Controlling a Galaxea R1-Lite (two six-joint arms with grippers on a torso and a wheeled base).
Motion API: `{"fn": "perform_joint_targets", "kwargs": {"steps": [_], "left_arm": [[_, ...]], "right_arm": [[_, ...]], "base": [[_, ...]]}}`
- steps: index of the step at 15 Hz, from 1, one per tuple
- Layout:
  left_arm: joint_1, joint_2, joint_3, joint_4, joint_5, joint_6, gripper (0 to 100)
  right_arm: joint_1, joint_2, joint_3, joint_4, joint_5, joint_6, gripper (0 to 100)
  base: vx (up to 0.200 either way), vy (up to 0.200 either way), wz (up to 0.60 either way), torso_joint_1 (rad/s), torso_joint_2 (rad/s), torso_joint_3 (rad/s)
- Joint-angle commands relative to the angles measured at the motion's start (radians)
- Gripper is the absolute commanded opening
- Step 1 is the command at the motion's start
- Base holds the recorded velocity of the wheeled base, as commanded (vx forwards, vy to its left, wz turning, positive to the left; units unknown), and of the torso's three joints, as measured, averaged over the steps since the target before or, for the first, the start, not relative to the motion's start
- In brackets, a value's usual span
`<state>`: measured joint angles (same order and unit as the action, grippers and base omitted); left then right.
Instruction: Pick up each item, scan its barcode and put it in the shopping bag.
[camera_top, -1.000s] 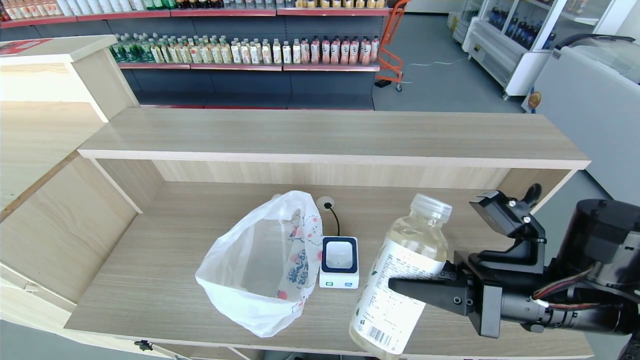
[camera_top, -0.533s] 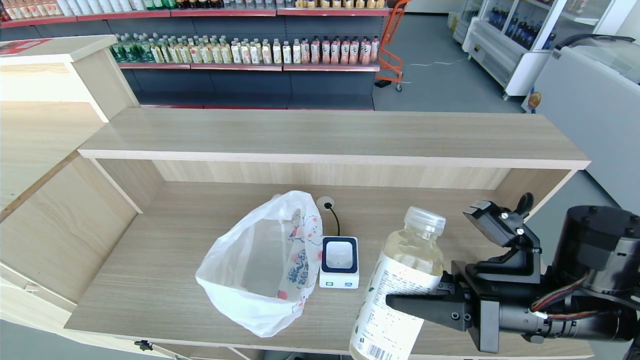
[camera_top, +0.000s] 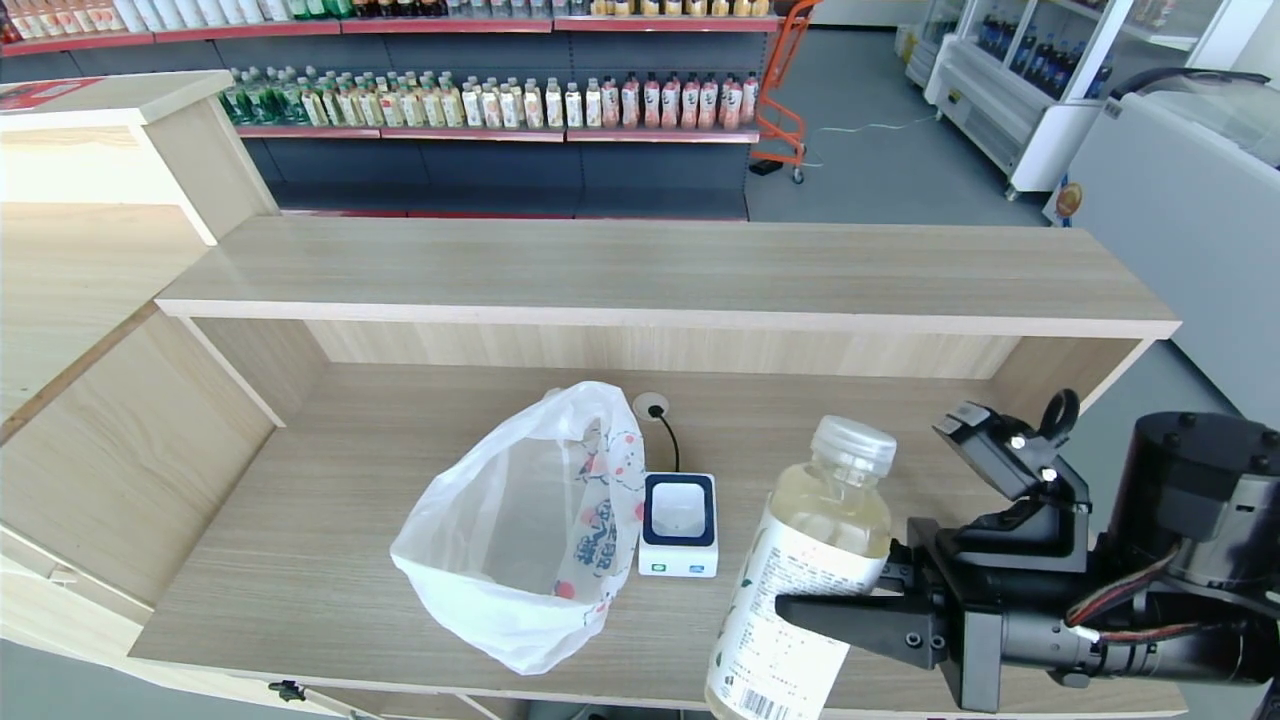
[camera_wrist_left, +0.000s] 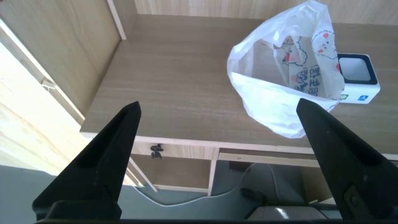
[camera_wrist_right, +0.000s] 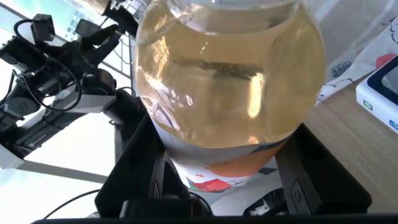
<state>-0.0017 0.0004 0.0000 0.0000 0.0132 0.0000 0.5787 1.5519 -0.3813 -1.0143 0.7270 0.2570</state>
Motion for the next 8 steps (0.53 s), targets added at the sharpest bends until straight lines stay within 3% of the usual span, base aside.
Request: {"fn": "perform_joint_targets", "kwargs": {"steps": [1, 4, 6, 8], "left_arm": [[0.0, 0.0, 0.0, 0.0, 0.001, 0.0, 100], [0.0, 0.0, 0.0, 0.0, 0.001, 0.0, 100], [0.0, 0.0, 0.0, 0.0, 0.001, 0.0, 100], [0.0, 0.0, 0.0, 0.0, 0.001, 0.0, 100]], "right_arm": [[-0.008, -0.001, -0.001, -0.001, -0.015, -0.058, 0], [-0.178, -0.004, 0.005, 0.036, -0.159, -0.461, 0], [-0.312, -0.003, 0.007, 0.042, -0.156, -0.791, 0], [-0.384, 0.005, 0.009, 0.036, -0.161, -1.018, 0]], "base": [[0.0, 0.0, 0.0, 0.0, 0.0, 0.0], [0.0, 0.0, 0.0, 0.0, 0.0, 0.0], [0.0, 0.0, 0.0, 0.0, 0.0, 0.0], [0.0, 0.0, 0.0, 0.0, 0.0, 0.0]]}}
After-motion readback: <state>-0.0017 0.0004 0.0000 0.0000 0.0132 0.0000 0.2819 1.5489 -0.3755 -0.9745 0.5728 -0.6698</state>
